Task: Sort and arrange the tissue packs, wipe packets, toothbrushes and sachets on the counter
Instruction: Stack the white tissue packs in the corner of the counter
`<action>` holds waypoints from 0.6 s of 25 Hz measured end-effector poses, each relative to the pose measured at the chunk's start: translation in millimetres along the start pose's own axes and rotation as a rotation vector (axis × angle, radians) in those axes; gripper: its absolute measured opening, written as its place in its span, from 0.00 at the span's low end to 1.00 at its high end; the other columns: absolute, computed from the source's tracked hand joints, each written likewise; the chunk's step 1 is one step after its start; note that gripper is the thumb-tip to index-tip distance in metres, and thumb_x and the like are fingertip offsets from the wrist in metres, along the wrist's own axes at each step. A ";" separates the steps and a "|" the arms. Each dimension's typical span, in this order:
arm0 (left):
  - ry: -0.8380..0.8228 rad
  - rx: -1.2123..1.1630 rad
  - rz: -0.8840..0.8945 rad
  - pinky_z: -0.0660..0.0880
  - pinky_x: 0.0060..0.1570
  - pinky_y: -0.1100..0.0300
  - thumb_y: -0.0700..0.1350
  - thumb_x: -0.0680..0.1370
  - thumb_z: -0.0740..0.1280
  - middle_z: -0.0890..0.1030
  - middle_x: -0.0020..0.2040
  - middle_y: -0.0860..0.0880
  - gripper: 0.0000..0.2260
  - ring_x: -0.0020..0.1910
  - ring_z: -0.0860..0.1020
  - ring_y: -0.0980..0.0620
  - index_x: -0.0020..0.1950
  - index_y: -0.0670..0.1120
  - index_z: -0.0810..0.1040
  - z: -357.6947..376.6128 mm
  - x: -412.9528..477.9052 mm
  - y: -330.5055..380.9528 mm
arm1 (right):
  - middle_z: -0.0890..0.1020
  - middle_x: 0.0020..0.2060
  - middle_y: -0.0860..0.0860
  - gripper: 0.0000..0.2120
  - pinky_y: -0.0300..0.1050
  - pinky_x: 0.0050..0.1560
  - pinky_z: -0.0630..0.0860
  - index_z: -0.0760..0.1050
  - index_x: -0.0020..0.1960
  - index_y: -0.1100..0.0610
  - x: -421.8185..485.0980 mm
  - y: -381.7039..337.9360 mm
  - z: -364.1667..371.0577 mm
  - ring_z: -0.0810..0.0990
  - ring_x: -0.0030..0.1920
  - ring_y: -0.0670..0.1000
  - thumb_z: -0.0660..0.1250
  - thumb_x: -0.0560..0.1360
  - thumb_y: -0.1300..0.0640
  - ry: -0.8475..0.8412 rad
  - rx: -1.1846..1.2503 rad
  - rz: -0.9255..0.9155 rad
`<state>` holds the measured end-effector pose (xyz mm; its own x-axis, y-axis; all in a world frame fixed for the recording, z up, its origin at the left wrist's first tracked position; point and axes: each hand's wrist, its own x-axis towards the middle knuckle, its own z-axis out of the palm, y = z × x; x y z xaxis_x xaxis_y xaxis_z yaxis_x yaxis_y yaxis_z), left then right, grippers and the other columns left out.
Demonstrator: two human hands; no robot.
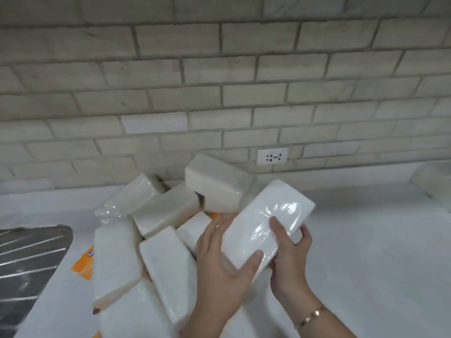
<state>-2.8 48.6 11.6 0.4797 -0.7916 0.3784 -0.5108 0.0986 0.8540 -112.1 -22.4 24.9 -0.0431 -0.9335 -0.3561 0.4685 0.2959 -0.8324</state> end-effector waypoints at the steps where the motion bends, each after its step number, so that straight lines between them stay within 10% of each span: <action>1: 0.002 -0.073 -0.085 0.65 0.74 0.56 0.66 0.66 0.74 0.68 0.73 0.62 0.36 0.75 0.66 0.57 0.72 0.61 0.69 18.8 2.4 6.0 | 0.85 0.57 0.51 0.38 0.62 0.58 0.82 0.61 0.73 0.40 11.7 -9.8 -16.8 0.87 0.52 0.55 0.79 0.71 0.48 0.052 0.053 0.001; 6: -0.411 -0.560 -0.661 0.81 0.55 0.47 0.61 0.70 0.77 0.84 0.59 0.56 0.24 0.55 0.84 0.54 0.64 0.61 0.75 126.4 3.8 54.9 | 0.85 0.57 0.49 0.37 0.54 0.50 0.81 0.60 0.74 0.42 56.2 -70.8 -105.1 0.86 0.53 0.55 0.77 0.72 0.45 0.224 0.116 -0.038; 10: -0.521 -0.633 -0.706 0.83 0.51 0.42 0.47 0.75 0.75 0.87 0.55 0.46 0.13 0.51 0.86 0.43 0.59 0.53 0.81 212.9 -9.5 87.5 | 0.87 0.53 0.50 0.25 0.51 0.46 0.81 0.70 0.67 0.49 84.0 -120.6 -189.5 0.88 0.49 0.53 0.74 0.75 0.46 0.241 -0.013 -0.092; 15: -0.653 -0.586 -0.818 0.83 0.51 0.38 0.55 0.66 0.80 0.87 0.53 0.46 0.21 0.51 0.86 0.42 0.56 0.52 0.83 321.9 -35.1 108.8 | 0.75 0.61 0.43 0.22 0.47 0.62 0.75 0.72 0.67 0.45 112.1 -161.9 -299.0 0.78 0.59 0.40 0.73 0.75 0.52 0.484 -0.426 -0.297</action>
<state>-304.8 -107.0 -23.7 -0.0286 -0.8876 -0.4598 0.2599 -0.4508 0.8540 -456.6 -114.4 -7.2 -0.5491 -0.8213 -0.1546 -0.0053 0.1884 -0.9821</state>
